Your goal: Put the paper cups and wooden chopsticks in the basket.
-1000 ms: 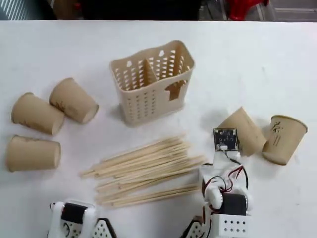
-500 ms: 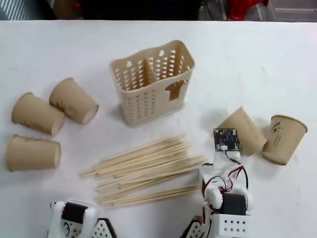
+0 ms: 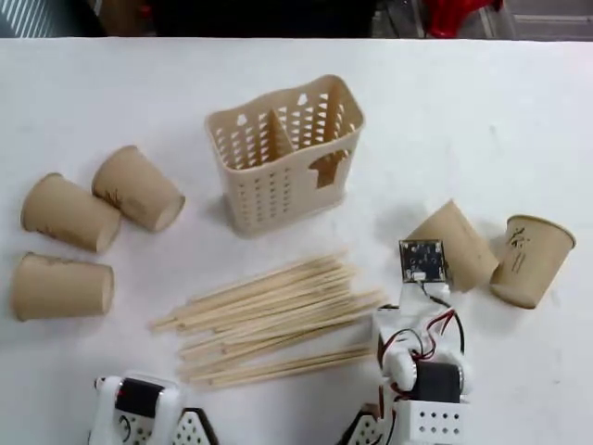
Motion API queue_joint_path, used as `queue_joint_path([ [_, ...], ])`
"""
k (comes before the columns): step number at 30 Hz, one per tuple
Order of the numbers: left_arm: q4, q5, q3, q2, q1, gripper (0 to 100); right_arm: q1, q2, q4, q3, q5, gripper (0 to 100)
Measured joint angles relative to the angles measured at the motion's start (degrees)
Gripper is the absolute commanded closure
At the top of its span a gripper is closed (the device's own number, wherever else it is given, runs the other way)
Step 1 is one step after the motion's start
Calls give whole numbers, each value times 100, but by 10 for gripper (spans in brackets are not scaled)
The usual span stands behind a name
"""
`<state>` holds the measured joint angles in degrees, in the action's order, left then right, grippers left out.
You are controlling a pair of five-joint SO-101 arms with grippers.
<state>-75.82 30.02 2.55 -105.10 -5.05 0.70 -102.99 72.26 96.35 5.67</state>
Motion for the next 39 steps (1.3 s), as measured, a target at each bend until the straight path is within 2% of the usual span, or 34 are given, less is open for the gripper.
queue_joint_path([
  [18,-255,0,-79,0,0,891,0,0,0,0,0,981],
  [22,-141,0,-756,18,35,891,0,0,0,0,0,981],
  [24,97,0,-1415,255,413,891,0,0,0,0,0,981],
  [27,642,-44,-2497,1196,1222,889,0,0,0,0,0,981],
  [30,774,-369,-2681,2646,1653,890,0,0,0,0,0,981],
  [39,-624,-413,-1257,7596,1776,890,0,0,0,0,0,981],
])
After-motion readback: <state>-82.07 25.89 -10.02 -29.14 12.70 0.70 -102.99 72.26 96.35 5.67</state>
